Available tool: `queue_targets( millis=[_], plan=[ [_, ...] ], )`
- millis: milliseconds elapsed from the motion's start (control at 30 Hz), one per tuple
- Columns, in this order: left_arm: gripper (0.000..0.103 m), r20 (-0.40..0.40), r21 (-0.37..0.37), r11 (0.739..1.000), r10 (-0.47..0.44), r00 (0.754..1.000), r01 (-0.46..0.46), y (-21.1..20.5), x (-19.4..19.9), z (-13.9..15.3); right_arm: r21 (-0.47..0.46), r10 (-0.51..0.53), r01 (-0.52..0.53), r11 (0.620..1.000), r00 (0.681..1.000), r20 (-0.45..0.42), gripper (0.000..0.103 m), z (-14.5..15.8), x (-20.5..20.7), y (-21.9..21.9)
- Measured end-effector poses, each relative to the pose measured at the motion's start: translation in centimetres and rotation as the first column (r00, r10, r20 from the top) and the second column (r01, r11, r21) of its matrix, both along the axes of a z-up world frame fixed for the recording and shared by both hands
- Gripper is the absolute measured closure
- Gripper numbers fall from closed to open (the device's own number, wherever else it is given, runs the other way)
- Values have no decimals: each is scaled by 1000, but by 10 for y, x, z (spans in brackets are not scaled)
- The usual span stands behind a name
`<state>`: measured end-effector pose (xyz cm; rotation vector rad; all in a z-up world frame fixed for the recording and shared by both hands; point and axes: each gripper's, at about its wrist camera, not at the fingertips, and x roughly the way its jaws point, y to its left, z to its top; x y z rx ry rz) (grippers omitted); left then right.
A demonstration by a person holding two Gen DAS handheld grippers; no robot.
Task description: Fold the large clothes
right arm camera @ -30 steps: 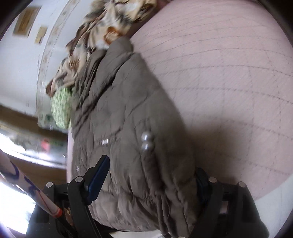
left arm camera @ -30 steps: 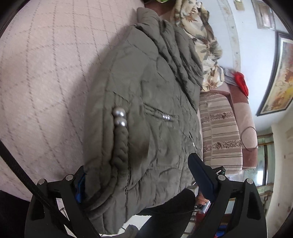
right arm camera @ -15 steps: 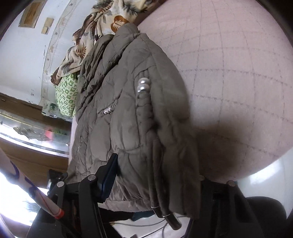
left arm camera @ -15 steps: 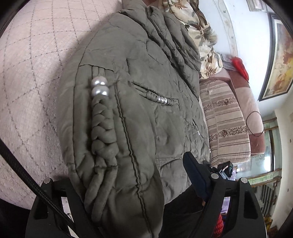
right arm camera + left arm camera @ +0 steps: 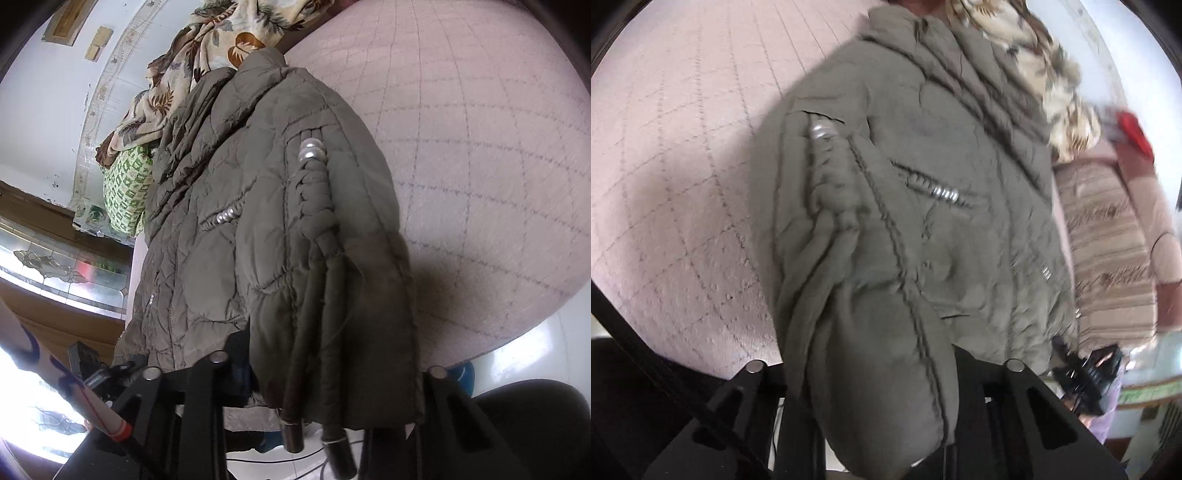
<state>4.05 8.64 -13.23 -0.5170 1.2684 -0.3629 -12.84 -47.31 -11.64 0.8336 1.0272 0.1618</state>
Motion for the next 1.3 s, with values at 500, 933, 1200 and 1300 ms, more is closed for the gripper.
queue_targets(
  millis=[500, 933, 1200, 1300],
  plan=[
    [87, 143, -41, 999, 11, 990, -5, 35, -85, 35, -15, 63, -62, 998, 993, 104, 86, 56, -55, 15],
    [87, 309, 32, 1000, -12, 951, 2, 9, -40, 104, -68, 111, -101, 993, 981, 160, 86, 91, -32, 28],
    [87, 441, 192, 980, -41, 896, -50, -42, 66, 168, -169, 80, -27, 985, 947, 311, 86, 156, 67, 38],
    [87, 454, 225, 971, -37, 890, -75, -57, 116, 182, -197, 50, 23, 980, 931, 361, 86, 173, 102, 38]
  ],
)
